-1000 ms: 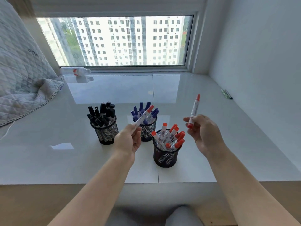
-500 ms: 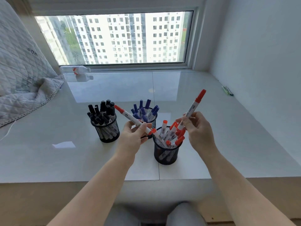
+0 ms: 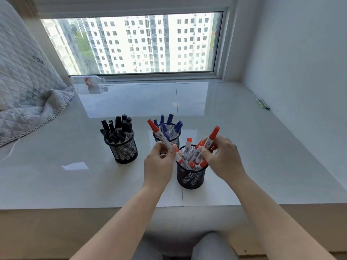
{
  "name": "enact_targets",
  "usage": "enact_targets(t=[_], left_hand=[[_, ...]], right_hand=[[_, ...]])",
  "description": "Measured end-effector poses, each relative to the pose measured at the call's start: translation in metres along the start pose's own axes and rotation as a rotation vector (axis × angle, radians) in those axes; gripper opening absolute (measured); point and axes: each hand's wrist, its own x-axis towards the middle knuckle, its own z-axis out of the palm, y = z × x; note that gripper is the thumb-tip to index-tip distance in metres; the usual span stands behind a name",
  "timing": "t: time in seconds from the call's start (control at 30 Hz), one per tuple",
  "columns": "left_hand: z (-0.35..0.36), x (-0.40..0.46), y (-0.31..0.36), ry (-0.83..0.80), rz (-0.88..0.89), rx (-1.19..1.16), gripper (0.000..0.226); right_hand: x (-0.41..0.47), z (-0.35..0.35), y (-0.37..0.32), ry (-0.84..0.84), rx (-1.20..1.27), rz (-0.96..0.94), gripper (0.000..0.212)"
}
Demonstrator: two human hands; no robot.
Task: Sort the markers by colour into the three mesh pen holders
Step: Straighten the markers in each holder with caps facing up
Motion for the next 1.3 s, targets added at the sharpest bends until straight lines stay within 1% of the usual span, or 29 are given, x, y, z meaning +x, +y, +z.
enact_targets(t=[0.07,0.13,0.2,0.27,0.33,0.4,0.47,0.5,0.57,0.67,0.73,0.83,0.9,1.07,1.13,1.2,1.3], left_hand=[[0.001,0.000,-0.003,0.020,0.026,0.068,0.011],[0.002,-0.001,-0.006,0.022,0.042,0.079,0.009],[0.002,-0.001,-0.006,0.015,0.061,0.098,0.020],[0.003,0.000,-0.004,0.024,0.064,0.133,0.034],[0.004,0.000,-0.001,0.044,0.070,0.145,0.046],[0.005,-0.001,0.002,0.072,0.105,0.137,0.059],[0.006,-0.003,0.003,0.087,0.135,0.133,0.075],[0.005,-0.005,0.004,0.084,0.151,0.132,0.082],[0.005,-0.009,0.005,0.076,0.200,0.114,0.094],[0.004,-0.011,0.004,0.075,0.247,0.118,0.105],[0.003,-0.010,0.004,0.067,0.244,0.146,0.103],[0.002,-0.007,0.005,0.055,0.234,0.201,0.074],[0.000,-0.006,0.003,0.066,0.238,0.171,0.056],[-0.004,-0.005,0.000,0.132,0.193,0.115,0.027],[-0.006,-0.008,0.000,0.127,0.223,0.165,0.025],[-0.008,-0.011,-0.002,0.091,0.266,0.291,0.026],[-0.011,-0.010,-0.002,0.059,0.284,0.489,0.024]], right_hand=[[0.002,-0.002,0.000,-0.008,0.038,0.005,0.011],[0.004,-0.005,0.001,0.002,0.071,0.010,0.010],[0.005,-0.007,0.002,0.025,0.067,-0.014,0.014],[0.006,-0.007,0.002,0.023,0.019,-0.060,0.022],[0.006,-0.006,0.000,-0.001,-0.036,-0.105,0.037],[0.005,-0.007,-0.002,0.020,-0.057,-0.138,0.053],[0.005,-0.008,-0.003,0.062,-0.111,-0.194,0.059],[0.004,-0.008,-0.003,0.075,-0.163,-0.234,0.056],[0.002,-0.008,-0.003,0.092,-0.247,-0.278,0.043],[-0.001,-0.005,0.000,0.084,-0.229,-0.232,0.033],[-0.001,-0.005,0.002,0.076,-0.217,-0.205,0.025],[0.000,-0.004,0.003,0.062,-0.203,-0.213,0.008],[0.000,-0.004,0.005,0.030,-0.180,-0.205,0.006],[0.004,-0.008,0.004,-0.026,-0.111,-0.130,0.007],[0.005,-0.009,0.001,-0.035,-0.068,-0.080,0.010],[0.006,-0.009,-0.001,-0.047,-0.040,-0.037,0.015],[0.010,-0.008,-0.002,-0.087,-0.021,0.003,0.018]])
